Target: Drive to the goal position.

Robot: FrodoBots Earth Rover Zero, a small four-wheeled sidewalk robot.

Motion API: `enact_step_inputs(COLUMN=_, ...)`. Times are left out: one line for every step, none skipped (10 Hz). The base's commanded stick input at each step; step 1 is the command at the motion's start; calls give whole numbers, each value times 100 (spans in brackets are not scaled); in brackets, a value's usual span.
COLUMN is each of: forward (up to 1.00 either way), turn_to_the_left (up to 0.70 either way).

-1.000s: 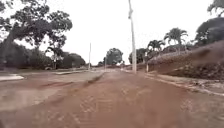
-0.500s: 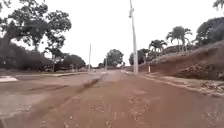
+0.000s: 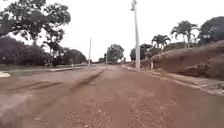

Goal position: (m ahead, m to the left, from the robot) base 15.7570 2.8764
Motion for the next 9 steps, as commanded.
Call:
enact_step_inputs(forward=100, turn_to_the_left=0)
enact_step_inputs(forward=100, turn_to_the_left=0)
enact_step_inputs(forward=100, turn_to_the_left=0)
enact_step_inputs(forward=100, turn_to_the_left=0)
enact_step_inputs(forward=100, turn_to_the_left=0)
enact_step_inputs(forward=100, turn_to_the_left=0)
enact_step_inputs(forward=100, turn_to_the_left=0)
enact_step_inputs(forward=100, turn_to_the_left=0)
enact_step_inputs(forward=100, turn_to_the_left=0)
